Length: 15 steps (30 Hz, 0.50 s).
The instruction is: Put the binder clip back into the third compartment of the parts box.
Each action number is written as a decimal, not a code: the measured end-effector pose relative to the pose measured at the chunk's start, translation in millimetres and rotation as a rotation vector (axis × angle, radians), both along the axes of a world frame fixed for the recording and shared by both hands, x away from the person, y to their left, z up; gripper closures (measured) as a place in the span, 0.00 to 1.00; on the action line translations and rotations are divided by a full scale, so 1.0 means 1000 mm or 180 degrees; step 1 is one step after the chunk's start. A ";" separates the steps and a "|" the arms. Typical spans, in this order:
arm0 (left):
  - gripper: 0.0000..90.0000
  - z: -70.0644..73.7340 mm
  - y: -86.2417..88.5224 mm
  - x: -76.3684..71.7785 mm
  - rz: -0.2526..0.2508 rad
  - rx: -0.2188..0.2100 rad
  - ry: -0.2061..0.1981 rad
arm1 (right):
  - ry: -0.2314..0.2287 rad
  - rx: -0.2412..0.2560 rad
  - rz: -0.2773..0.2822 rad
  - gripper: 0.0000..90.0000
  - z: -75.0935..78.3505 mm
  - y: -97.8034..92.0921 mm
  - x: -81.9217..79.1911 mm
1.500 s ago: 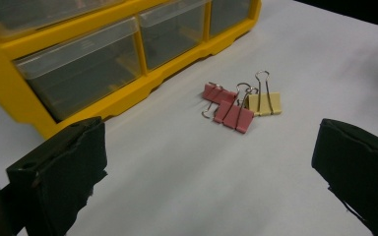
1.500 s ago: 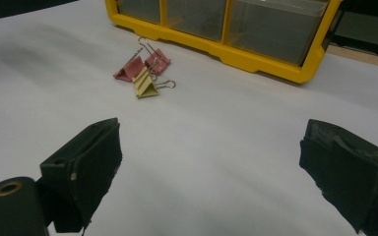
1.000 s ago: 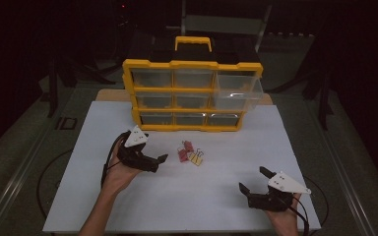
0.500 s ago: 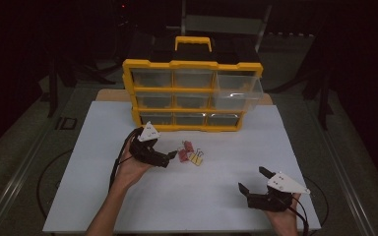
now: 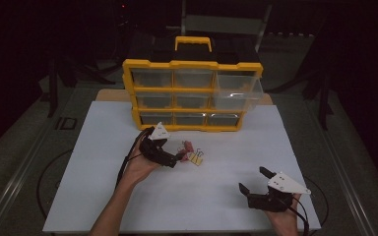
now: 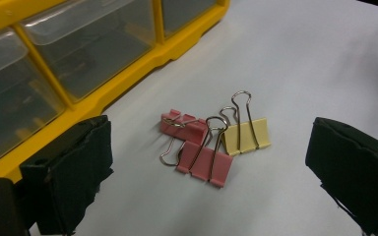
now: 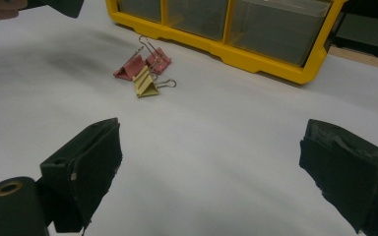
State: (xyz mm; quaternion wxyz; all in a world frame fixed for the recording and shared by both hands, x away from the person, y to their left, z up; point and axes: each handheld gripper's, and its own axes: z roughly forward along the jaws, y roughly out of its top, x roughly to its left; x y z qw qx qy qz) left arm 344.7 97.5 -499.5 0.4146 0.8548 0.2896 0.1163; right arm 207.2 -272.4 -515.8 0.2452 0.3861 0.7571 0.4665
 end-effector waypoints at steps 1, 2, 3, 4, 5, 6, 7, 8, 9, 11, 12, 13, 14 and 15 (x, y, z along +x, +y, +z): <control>0.05 -0.001 0.000 0.001 -0.0014 0.0014 0.0019 | -0.0001 0.0000 0.0003 0.09 0.000 0.000 0.000; 0.05 -0.002 -0.001 0.002 -0.0028 0.0018 0.0021 | -0.0003 0.0003 0.0007 0.09 0.000 0.000 0.000; 0.05 -0.004 -0.001 0.003 -0.0041 0.0027 0.0024 | -0.0006 0.0001 0.0009 0.09 0.000 0.000 0.000; 0.05 -0.006 -0.001 0.004 -0.0059 0.0037 0.0029 | -0.0006 0.0000 0.0008 0.09 0.000 0.000 0.000; 0.05 -0.007 -0.002 0.005 -0.0080 0.0029 0.0049 | -0.0007 -0.0001 0.0008 0.09 0.000 0.000 0.000; 0.05 -0.008 -0.002 0.005 -0.0096 0.0037 0.0061 | -0.0010 -0.0002 0.0008 0.09 0.000 0.000 0.000; 0.05 -0.010 -0.002 0.006 -0.0110 0.0044 0.0077 | -0.0010 0.0000 0.0008 0.09 0.000 0.000 0.000; 0.05 -0.011 -0.003 0.007 -0.0122 0.0047 0.0085 | -0.0009 0.0004 0.0010 0.09 0.000 0.000 0.000; 0.04 -0.013 -0.003 0.008 -0.0143 0.0058 0.0090 | -0.0011 0.0003 0.0008 0.09 0.000 0.000 0.000; 0.04 -0.017 -0.005 0.009 -0.0172 0.0079 0.0121 | -0.0015 0.0002 0.0013 0.09 0.001 0.000 0.000; 0.04 -0.018 -0.006 0.010 -0.0188 0.0080 0.0133 | -0.0018 0.0001 0.0013 0.09 0.001 0.000 0.000; 0.05 -0.020 -0.007 0.011 -0.0193 0.0105 0.0153 | -0.0018 0.0004 0.0016 0.09 0.001 0.000 0.000; 0.05 -0.022 -0.008 0.011 -0.0205 0.0118 0.0177 | -0.0018 0.0003 0.0016 0.09 0.001 0.000 0.000; 0.05 -0.023 -0.009 0.012 -0.0216 0.0126 0.0195 | -0.0019 0.0002 0.0016 0.09 0.001 0.000 0.000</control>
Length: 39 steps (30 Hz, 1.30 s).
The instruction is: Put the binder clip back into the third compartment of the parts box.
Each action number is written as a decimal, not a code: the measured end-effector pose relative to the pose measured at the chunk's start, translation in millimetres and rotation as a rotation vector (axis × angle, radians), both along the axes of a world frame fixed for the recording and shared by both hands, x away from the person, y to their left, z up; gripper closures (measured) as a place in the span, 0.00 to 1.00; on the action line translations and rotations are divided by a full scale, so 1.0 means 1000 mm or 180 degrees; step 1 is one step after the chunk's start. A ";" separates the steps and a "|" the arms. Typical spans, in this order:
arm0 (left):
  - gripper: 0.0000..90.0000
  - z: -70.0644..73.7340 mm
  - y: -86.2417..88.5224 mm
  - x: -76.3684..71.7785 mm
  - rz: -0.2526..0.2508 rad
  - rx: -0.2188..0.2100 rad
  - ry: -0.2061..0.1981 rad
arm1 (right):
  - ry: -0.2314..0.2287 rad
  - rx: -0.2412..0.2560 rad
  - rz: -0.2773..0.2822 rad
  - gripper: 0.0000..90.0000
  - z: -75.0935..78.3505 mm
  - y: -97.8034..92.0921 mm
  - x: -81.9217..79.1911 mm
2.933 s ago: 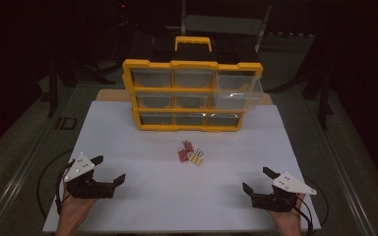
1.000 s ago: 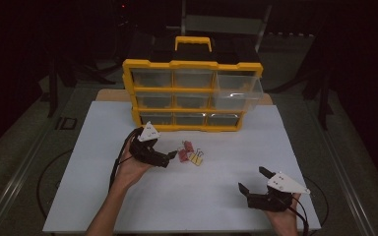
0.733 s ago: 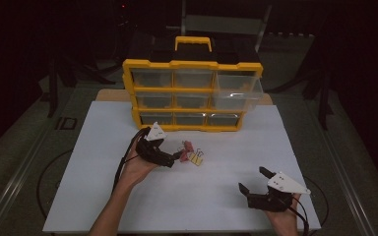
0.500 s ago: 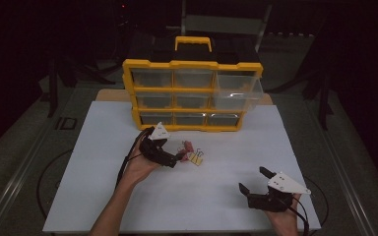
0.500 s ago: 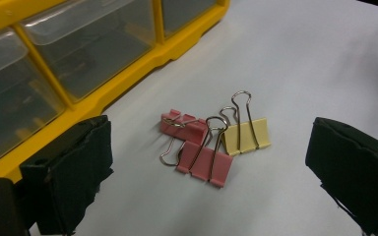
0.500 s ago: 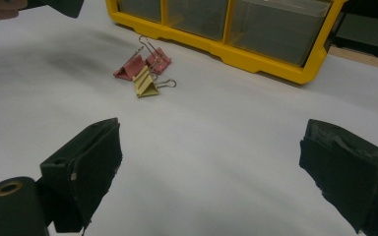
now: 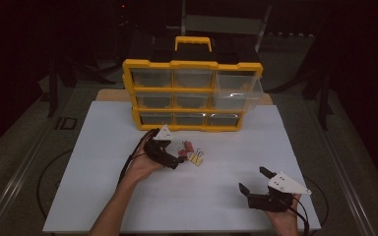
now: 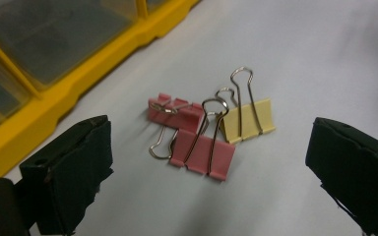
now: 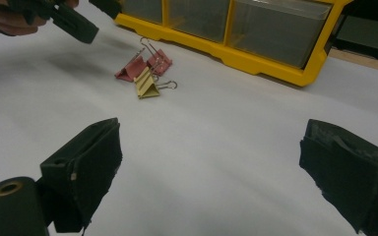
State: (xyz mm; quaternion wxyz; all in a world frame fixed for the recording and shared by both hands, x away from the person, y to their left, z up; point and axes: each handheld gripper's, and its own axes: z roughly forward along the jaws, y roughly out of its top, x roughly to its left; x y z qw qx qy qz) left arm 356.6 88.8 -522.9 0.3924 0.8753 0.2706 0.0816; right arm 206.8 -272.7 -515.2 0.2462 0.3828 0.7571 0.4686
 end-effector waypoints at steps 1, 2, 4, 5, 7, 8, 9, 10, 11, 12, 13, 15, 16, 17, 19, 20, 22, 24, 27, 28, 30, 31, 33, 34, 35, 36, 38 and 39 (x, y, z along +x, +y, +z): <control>0.05 -0.002 -0.001 0.000 -0.0004 0.0003 0.0018 | 0.0002 0.0003 0.0002 0.10 0.000 0.000 0.000; 0.05 -0.003 -0.002 0.001 -0.0017 0.0013 0.0028 | 0.0003 -0.0001 0.0001 0.09 0.000 0.000 0.000; 0.05 -0.007 -0.005 0.001 -0.0037 0.0038 0.0042 | 0.0003 0.0004 0.0001 0.09 0.000 0.000 0.000; 0.05 -0.008 -0.006 0.002 -0.0050 0.0048 0.0050 | 0.0003 0.0003 0.0001 0.09 0.000 0.000 0.000; 0.06 -0.011 -0.009 0.002 -0.0068 0.0088 0.0050 | 0.0003 0.0003 0.0000 0.10 0.000 0.000 0.000; 0.07 -0.012 -0.010 0.002 -0.0070 0.0113 0.0038 | 0.0005 0.0005 0.0001 0.09 0.000 0.000 0.000; 0.07 -0.013 -0.011 0.003 -0.0093 0.0132 0.0038 | 0.0004 0.0006 0.0002 0.09 -0.001 0.000 0.000; 0.08 -0.015 -0.012 0.004 -0.0101 0.0148 0.0044 | 0.0004 0.0004 0.0002 0.09 -0.001 0.000 0.000; 0.09 -0.016 -0.013 0.005 -0.0101 0.0155 0.0053 | 0.0004 0.0004 0.0001 0.09 -0.001 0.000 0.000; 0.10 -0.016 -0.013 0.005 -0.0101 0.0155 0.0053 | 0.0004 0.0004 0.0001 0.09 -0.001 0.000 0.000; 0.10 -0.017 -0.014 0.006 -0.0108 0.0168 0.0056 | 0.0005 0.0007 0.0000 0.10 -0.001 0.000 0.000; 0.12 -0.019 -0.016 0.007 -0.0125 0.0196 0.0063 | 0.0007 -0.0001 -0.0011 0.09 -0.001 -0.001 0.000; 0.13 -0.020 -0.017 0.009 -0.0150 0.0233 0.0062 | 0.0009 0.0000 -0.0017 0.09 -0.001 -0.001 0.000; 0.14 -0.020 -0.017 0.009 -0.0150 0.0233 0.0062 | 0.0009 0.0000 -0.0017 0.09 -0.001 -0.001 0.000; 0.16 -0.022 -0.018 0.011 -0.0155 0.0253 0.0057 | 0.0013 -0.0002 -0.0017 0.10 -0.001 -0.002 0.001; 0.17 -0.024 -0.019 0.012 -0.0142 0.0255 0.0067 | 0.0011 0.0000 -0.0013 0.10 -0.001 -0.002 0.001; 0.19 -0.027 -0.019 0.013 -0.0162 0.0291 0.0071 | 0.0008 0.0000 -0.0013 0.10 -0.001 -0.002 0.000; 0.23 -0.030 -0.020 0.013 -0.0168 0.0300 0.0087 | 0.0010 0.0000 -0.0013 0.10 -0.001 -0.003 0.000; 0.29 -0.031 -0.020 0.014 -0.0186 0.0306 0.0084 | 0.0014 0.0004 -0.0022 0.10 0.000 -0.003 0.000; 0.29 -0.031 -0.021 0.014 -0.0191 0.0289 0.0083 | 0.0016 0.0006 -0.0025 0.10 0.000 -0.003 0.000; 0.37 -0.032 -0.022 0.014 -0.0222 0.0321 0.0046 | 0.0010 0.0007 -0.0030 0.10 0.000 -0.004 0.000; 0.39 -0.033 -0.023 0.014 -0.0231 0.0337 0.0043 | 0.0008 0.0006 -0.0030 0.10 0.000 -0.004 0.000; 0.43 -0.033 -0.024 0.014 -0.0272 0.0384 0.0028 | 0.0004 0.0005 -0.0033 0.10 0.000 -0.004 0.000; 0.44 -0.034 -0.024 0.014 -0.0272 0.0405 0.0027 | 0.0000 0.0008 -0.0039 0.10 0.000 -0.005 0.000; 0.46 -0.035 -0.025 0.014 -0.0282 0.0415 0.0028 | -0.0003 0.0005 -0.0041 0.10 0.000 -0.005 0.000; 0.46 -0.036 -0.025 0.014 -0.0285 0.0421 0.0023 | -0.0003 0.0005 -0.0041 0.10 0.000 -0.005 0.000; 0.52 -0.036 -0.025 0.013 -0.0280 0.0442 -0.0004 | -0.0002 0.0003 -0.0043 0.10 0.000 -0.005 0.000; 0.52 -0.036 -0.025 0.013 -0.0288 0.0454 -0.0018 | -0.0001 -0.0002 -0.0045 0.10 0.000 -0.005 0.000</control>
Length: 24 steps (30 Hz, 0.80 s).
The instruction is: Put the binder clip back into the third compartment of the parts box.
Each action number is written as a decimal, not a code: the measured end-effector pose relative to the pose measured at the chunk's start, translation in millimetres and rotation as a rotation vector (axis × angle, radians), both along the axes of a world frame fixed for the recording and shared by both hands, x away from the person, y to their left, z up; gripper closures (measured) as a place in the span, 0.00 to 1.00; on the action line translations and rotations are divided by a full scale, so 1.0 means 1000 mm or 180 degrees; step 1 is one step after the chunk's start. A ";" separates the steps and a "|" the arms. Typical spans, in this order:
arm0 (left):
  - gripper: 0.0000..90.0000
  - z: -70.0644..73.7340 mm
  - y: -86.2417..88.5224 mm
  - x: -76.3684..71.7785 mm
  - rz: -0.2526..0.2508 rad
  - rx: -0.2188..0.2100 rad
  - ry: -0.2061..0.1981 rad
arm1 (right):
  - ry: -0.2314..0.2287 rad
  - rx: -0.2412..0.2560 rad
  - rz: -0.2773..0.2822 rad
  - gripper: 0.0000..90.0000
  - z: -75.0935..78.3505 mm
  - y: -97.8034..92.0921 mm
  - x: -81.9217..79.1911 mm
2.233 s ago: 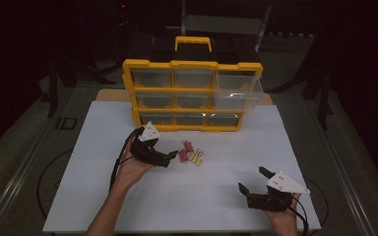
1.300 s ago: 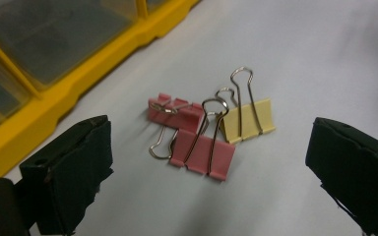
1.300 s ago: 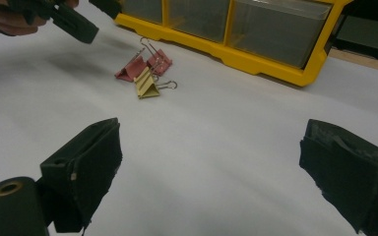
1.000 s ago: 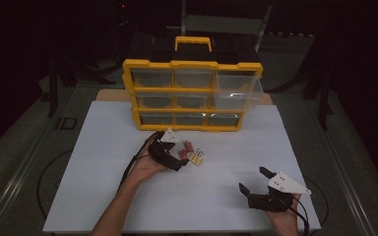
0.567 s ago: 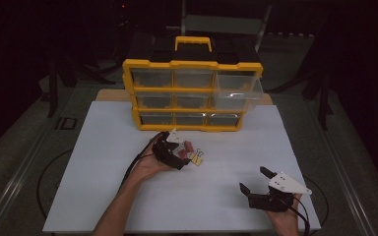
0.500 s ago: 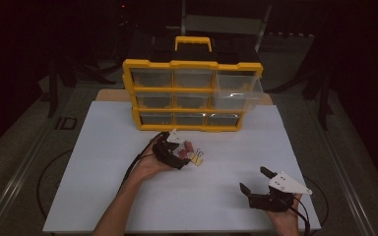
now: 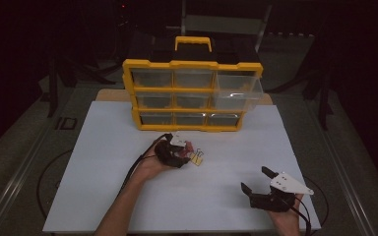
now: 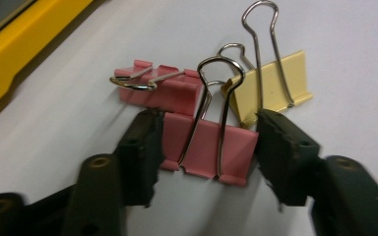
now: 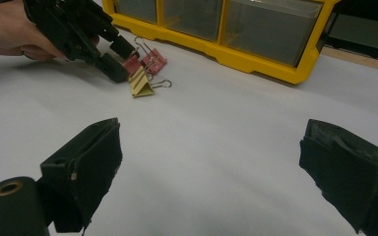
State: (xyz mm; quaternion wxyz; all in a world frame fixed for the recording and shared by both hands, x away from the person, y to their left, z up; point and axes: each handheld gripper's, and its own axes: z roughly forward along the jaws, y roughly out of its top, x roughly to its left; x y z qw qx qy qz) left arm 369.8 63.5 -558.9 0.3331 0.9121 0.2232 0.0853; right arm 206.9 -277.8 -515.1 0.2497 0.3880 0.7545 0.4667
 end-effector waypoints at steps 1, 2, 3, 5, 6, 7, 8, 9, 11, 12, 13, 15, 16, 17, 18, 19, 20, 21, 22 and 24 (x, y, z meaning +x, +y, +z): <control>0.54 0.001 0.001 -0.001 -0.0020 0.0033 -0.0011 | 0.0004 0.0009 -0.0005 0.09 0.000 0.000 0.000; 0.55 0.001 0.001 -0.001 -0.0020 0.0033 -0.0011 | 0.0004 0.0009 -0.0005 0.09 0.000 0.000 0.000; 0.56 0.002 0.003 -0.003 -0.0020 0.0049 -0.0014 | -0.0002 0.0014 -0.0013 0.10 0.001 -0.001 0.000; 0.56 0.004 0.005 -0.004 -0.0031 0.0065 -0.0011 | -0.0003 0.0020 -0.0012 0.10 0.001 -0.001 -0.001; 0.56 0.004 0.006 -0.005 -0.0034 0.0061 -0.0011 | -0.0001 0.0018 -0.0014 0.10 0.001 -0.001 -0.001; 0.56 0.005 0.008 -0.006 -0.0040 0.0069 -0.0011 | -0.0002 0.0014 -0.0014 0.10 0.001 -0.001 -0.001; 0.56 0.005 0.008 -0.006 -0.0040 0.0069 -0.0011 | -0.0002 0.0016 -0.0011 0.10 0.001 -0.001 -0.001; 0.56 0.005 0.009 -0.008 -0.0042 0.0057 -0.0005 | -0.0002 0.0016 -0.0011 0.10 0.001 -0.001 -0.001; 0.56 0.007 0.012 -0.009 -0.0079 0.0065 0.0005 | -0.0005 0.0016 -0.0012 0.10 0.001 -0.001 -0.001; 0.56 0.009 0.015 -0.011 -0.0109 0.0105 -0.0007 | -0.0005 0.0021 -0.0011 0.10 0.001 -0.001 -0.001; 0.56 0.011 0.016 -0.012 -0.0107 0.0083 -0.0008 | -0.0004 0.0022 -0.0015 0.10 0.001 -0.001 -0.001; 0.56 0.014 0.020 -0.013 -0.0094 0.0057 -0.0024 | -0.0007 0.0023 -0.0015 0.10 0.001 -0.002 -0.001; 0.56 0.014 0.020 -0.013 -0.0094 0.0057 -0.0024 | -0.0008 0.0026 -0.0015 0.10 0.001 -0.002 -0.001; 0.56 0.018 0.023 -0.015 -0.0028 -0.0057 -0.0015 | -0.0010 0.0029 -0.0014 0.10 0.001 -0.002 0.000; 0.56 0.020 0.024 -0.016 -0.0015 -0.0086 -0.0017 | -0.0007 0.0032 -0.0012 0.10 0.001 -0.002 0.000; 0.56 0.023 0.026 -0.016 -0.0013 -0.0106 -0.0028 | -0.0006 0.0032 -0.0011 0.10 0.001 -0.001 -0.001; 0.56 0.023 0.026 -0.016 -0.0013 -0.0106 -0.0028 | -0.0006 0.0032 -0.0011 0.10 0.001 -0.001 -0.001; 0.56 0.026 0.027 -0.017 -0.0019 -0.0120 -0.0047 | -0.0013 0.0038 -0.0001 0.10 0.000 -0.001 -0.001; 0.56 0.032 0.030 -0.018 -0.0008 -0.0171 -0.0068 | -0.0015 0.0039 0.0003 0.10 0.000 -0.001 -0.001; 0.56 0.035 0.032 -0.018 -0.0004 -0.0185 -0.0079 | -0.0022 0.0056 0.0013 0.10 0.000 -0.001 0.000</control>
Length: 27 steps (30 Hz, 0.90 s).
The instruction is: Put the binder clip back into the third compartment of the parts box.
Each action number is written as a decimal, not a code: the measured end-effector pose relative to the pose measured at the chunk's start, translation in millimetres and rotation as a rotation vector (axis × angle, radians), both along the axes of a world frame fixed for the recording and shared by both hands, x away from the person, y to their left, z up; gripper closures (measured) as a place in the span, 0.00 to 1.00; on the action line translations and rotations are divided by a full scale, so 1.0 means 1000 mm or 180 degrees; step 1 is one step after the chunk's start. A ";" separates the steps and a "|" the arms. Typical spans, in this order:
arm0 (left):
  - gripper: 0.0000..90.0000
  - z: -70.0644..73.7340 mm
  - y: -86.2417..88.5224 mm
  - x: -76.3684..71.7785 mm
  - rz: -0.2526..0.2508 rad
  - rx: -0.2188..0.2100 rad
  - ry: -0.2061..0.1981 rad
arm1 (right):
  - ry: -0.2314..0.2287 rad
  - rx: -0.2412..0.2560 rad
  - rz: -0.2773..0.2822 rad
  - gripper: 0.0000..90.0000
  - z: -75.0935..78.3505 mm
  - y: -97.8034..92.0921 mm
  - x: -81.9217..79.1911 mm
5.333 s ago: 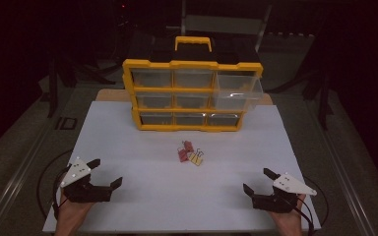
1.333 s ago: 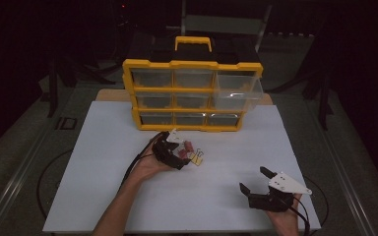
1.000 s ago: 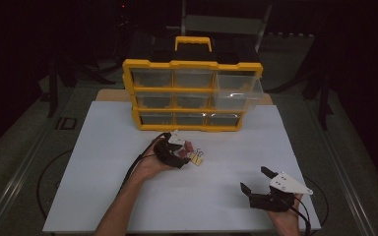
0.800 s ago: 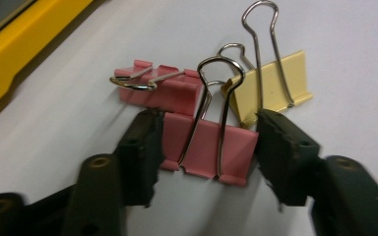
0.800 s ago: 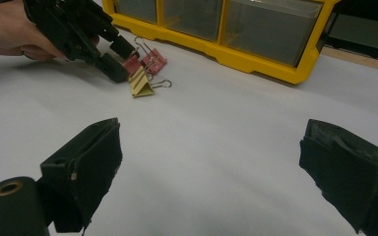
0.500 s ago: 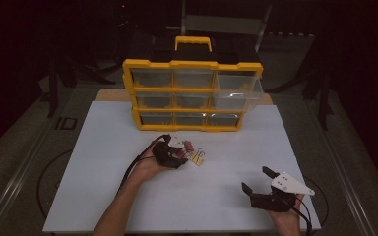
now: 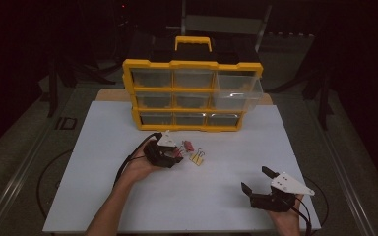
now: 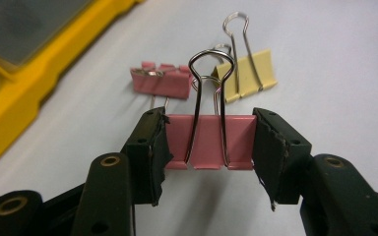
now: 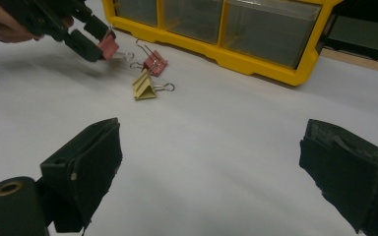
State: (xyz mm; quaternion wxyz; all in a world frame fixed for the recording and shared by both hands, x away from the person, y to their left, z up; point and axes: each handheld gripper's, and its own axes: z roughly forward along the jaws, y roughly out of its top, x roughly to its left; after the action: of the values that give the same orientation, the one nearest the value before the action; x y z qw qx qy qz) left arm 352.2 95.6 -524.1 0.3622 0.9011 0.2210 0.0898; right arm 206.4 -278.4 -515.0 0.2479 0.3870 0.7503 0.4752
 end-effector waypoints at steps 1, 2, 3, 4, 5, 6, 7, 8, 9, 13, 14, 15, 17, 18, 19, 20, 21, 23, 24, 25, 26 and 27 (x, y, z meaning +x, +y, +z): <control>0.56 0.003 0.001 0.000 0.0011 -0.0015 -0.0011 | -0.0003 0.0010 0.0005 0.09 0.000 0.000 0.000; 0.56 0.006 0.003 0.000 0.0019 -0.0025 -0.0025 | -0.0009 0.0022 0.0012 0.09 0.000 0.000 0.000; 0.56 0.012 0.006 0.000 0.0039 -0.0068 -0.0048 | -0.0015 0.0040 0.0012 0.09 0.000 -0.001 0.000; 0.56 0.015 0.007 -0.001 0.0042 -0.0084 -0.0057 | -0.0013 0.0056 0.0015 0.09 0.000 -0.001 0.000; 0.56 0.015 0.007 -0.001 0.0042 -0.0084 -0.0057 | -0.0011 0.0070 0.0017 0.09 0.000 -0.001 0.000; 0.56 0.021 0.009 -0.001 0.0057 -0.0145 -0.0086 | -0.0017 0.0078 0.0015 0.09 0.000 -0.001 0.000; 0.56 0.025 0.011 -0.001 0.0055 -0.0167 -0.0098 | -0.0024 0.0087 0.0016 0.09 0.000 -0.001 0.000; 0.56 0.025 0.011 -0.001 0.0055 -0.0167 -0.0098 | -0.0024 0.0087 0.0016 0.09 0.000 -0.001 0.000; 0.56 0.032 0.013 0.000 0.0065 -0.0228 -0.0127 | -0.0030 0.0107 0.0023 0.09 0.000 -0.001 0.001; 0.56 0.042 0.015 0.001 0.0072 -0.0294 -0.0172 | -0.0043 0.0111 0.0023 0.09 0.000 -0.001 0.001; 0.56 0.049 0.017 0.001 0.0072 -0.0333 -0.0189 | -0.0047 0.0119 0.0028 0.09 0.000 -0.001 0.001; 0.56 0.052 0.018 0.002 0.0064 -0.0348 -0.0197 | -0.0051 0.0119 0.0027 0.09 0.000 -0.001 0.001; 0.56 0.055 0.018 0.002 0.0056 -0.0364 -0.0202 | -0.0051 0.0122 0.0027 0.09 0.000 -0.001 0.001; 0.56 0.058 0.019 0.002 0.0055 -0.0377 -0.0208 | -0.0054 0.0123 0.0028 0.09 0.000 -0.001 0.001; 0.56 0.061 0.020 0.003 0.0054 -0.0397 -0.0208 | -0.0056 0.0124 0.0030 0.09 0.000 0.000 0.001; 0.56 0.064 0.020 0.004 0.0046 -0.0411 -0.0207 | -0.0057 0.0121 0.0026 0.09 -0.001 0.000 0.001; 0.56 0.064 0.020 0.004 0.0046 -0.0411 -0.0207 | -0.0060 0.0120 0.0022 0.09 -0.001 0.000 0.002; 0.56 0.077 0.023 0.007 0.0046 -0.0476 -0.0235 | -0.0064 0.0122 0.0022 0.09 -0.001 0.000 0.002; 0.56 0.077 0.023 0.007 0.0046 -0.0476 -0.0235 | -0.0064 0.0122 0.0022 0.09 -0.001 0.000 0.002; 0.56 0.083 0.023 0.008 0.0038 -0.0503 -0.0254 | -0.0067 0.0121 0.0025 0.09 -0.001 0.000 0.002; 0.56 0.083 0.023 0.008 0.0038 -0.0503 -0.0254 | -0.0067 0.0121 0.0025 0.09 -0.001 0.000 0.002; 0.56 0.087 0.024 0.009 0.0027 -0.0500 -0.0262 | -0.0064 0.0120 0.0028 0.09 -0.001 0.000 0.002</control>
State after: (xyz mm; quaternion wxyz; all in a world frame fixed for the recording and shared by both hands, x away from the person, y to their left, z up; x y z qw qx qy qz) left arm 361.3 119.4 -437.0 0.4401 0.8645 0.2160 0.1107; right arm 208.2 -278.3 -515.6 0.2459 0.3836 0.7404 0.4942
